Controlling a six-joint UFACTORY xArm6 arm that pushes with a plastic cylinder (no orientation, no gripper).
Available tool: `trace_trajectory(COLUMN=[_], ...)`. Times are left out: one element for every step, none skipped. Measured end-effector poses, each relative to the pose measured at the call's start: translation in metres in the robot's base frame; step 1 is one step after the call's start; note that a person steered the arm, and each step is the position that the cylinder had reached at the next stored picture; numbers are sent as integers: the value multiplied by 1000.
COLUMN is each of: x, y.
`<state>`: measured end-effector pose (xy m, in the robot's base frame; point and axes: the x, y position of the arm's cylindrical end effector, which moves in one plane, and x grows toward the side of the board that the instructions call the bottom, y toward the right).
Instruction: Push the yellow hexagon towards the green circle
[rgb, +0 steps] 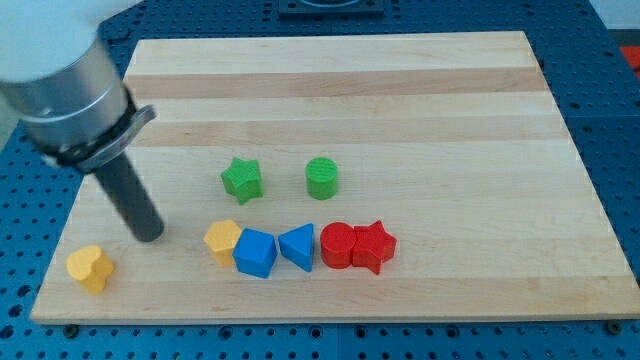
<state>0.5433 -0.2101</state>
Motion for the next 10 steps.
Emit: trace_trajectory(x=[36, 63, 70, 61, 46, 26, -4, -18, 1, 19], y=[-12, -6, 10, 30, 52, 70, 76, 77, 64, 57])
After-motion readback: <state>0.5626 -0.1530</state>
